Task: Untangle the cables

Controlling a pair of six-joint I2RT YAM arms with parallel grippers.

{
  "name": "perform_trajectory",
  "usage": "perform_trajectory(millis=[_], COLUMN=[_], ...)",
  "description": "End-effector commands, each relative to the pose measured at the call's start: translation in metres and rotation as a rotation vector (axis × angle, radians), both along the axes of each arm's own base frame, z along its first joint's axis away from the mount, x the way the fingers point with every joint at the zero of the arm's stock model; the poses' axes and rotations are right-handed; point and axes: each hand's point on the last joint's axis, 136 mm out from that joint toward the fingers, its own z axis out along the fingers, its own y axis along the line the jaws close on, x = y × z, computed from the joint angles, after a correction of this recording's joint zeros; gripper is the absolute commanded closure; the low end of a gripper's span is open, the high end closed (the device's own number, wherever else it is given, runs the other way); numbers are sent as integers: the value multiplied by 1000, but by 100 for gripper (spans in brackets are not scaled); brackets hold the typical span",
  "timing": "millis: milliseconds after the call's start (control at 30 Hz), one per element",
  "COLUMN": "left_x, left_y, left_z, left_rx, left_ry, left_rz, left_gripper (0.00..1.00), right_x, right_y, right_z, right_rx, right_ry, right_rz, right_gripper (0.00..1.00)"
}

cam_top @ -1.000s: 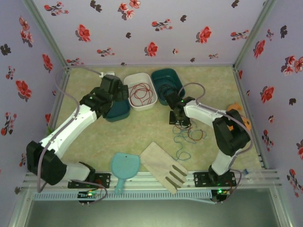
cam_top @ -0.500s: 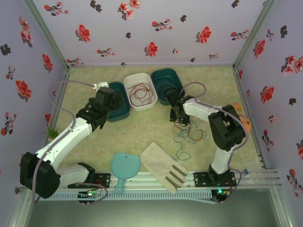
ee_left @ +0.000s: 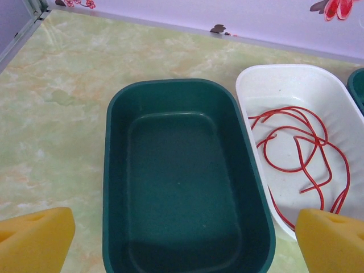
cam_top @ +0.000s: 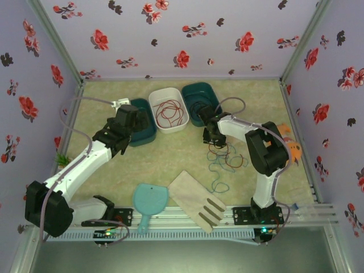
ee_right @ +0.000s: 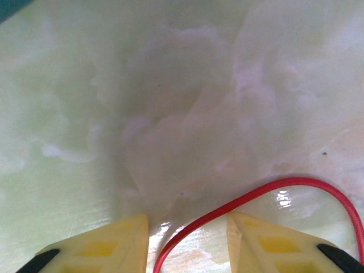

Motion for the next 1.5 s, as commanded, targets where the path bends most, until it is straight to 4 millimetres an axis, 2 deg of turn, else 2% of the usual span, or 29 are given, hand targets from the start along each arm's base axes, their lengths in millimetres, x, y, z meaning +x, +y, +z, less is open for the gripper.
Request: perform_trajectory(millis=[0, 100, 200, 367, 467, 633, 800, 1200, 1467], left_x=[4, 5, 6, 7, 6, 5, 6, 7, 6], left_y=[9, 8, 7, 6, 7, 8, 6, 1, -10], left_z=[3, 3, 2, 0, 1, 1, 3, 10, 12], left_rx=[-4, -9, -11, -7, -3, 13, 22, 28, -2], left_ry=[-23, -26, -24, -16, -14, -12, -12, -9, -4], left_rz=[57, 59, 61, 60, 59, 48, 36, -4, -57], left_gripper=[0, 0, 0, 0, 0, 0, 0, 0, 0], right_x=[-8, -21, -29, -23, -15, -9, -15, -43, -70], right_y=[6, 8, 15, 31, 36, 41, 36, 29, 22], right_z=[-13, -18, -22, -12, 5, 50, 96, 202, 275], right_rx=[32, 30, 54, 132, 159, 225, 299, 493, 625], right_ry=[35, 61, 71, 33, -13, -122, -235, -427, -573], right_rz=[-3, 12, 25, 36, 49, 58, 38, 64, 133], right_gripper=[66, 73, 86, 100, 100, 100, 100, 100, 100])
